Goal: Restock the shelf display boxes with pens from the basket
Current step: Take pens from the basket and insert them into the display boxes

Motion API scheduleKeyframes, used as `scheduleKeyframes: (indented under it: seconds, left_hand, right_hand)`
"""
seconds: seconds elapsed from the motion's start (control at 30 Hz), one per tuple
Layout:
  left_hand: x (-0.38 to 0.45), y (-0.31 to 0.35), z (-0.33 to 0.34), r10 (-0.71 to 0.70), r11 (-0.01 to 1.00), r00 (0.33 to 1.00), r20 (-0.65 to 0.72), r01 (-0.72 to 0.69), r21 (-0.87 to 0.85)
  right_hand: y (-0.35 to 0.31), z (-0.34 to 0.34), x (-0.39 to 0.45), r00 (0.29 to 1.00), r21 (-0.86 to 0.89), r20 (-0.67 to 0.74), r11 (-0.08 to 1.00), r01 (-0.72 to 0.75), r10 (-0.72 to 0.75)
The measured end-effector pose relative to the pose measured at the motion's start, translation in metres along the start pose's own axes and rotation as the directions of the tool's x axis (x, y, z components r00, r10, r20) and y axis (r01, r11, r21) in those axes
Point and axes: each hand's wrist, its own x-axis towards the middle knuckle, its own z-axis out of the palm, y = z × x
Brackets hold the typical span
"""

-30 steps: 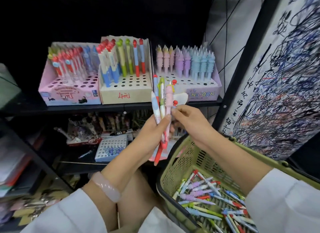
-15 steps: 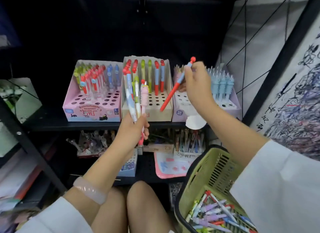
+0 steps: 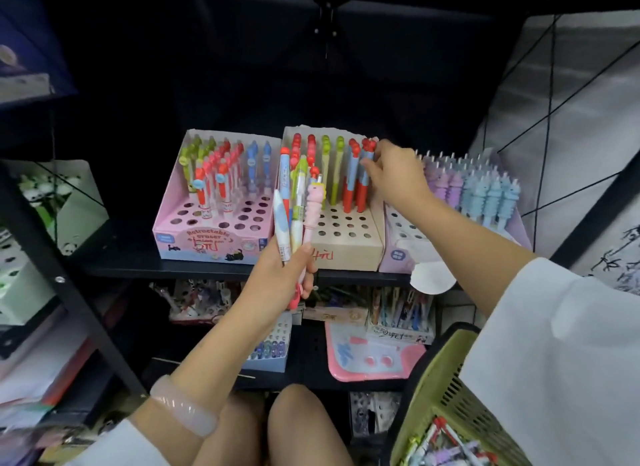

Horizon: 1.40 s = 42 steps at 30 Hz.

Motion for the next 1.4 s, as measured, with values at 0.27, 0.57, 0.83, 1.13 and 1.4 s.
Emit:
scheduleKeyframes:
  seconds: [0.27,0.57,0.83,1.13,1.4]
  left_hand:
    - [0.001,0.0,0.004,0.024,0.999,1.0,-0.007,-0.024,0.022]
    - [0.004,0.004,0.028,0.04,0.999,0.999,0.021,-0.04,-0.012]
    - [0.008,0.008,0.035,-0.022,0.999,1.0,-0.002,0.022,0.042]
    - [0.014,0.011,0.046,-0.003,1.0,1.0,0.021,0.003,-0.012]
    - [0.017,0.009,0.047,0.003,1.0,0.999,0.032,-0.002,-0.027]
  right_hand:
    - [-0.01,-0.007,-0.029,0.994,0.322,-0.093,0.946,-0.027,0.06]
    - [-0.032,-0.021,-0.067,0.968,0.677,0.252,0.711,-0.191,0.021]
    - [0.04,-0.066,-0.016,0.911,0.6,-0.225,0.786,-0.149,0.345]
    - [0.078,-0.044,-0.003,0.963,0.173,-0.201,0.974,-0.146,0.18]
    - [0.087,-0.044,0.007,0.977,0.097,-0.159,0.987,-0.127,0.141]
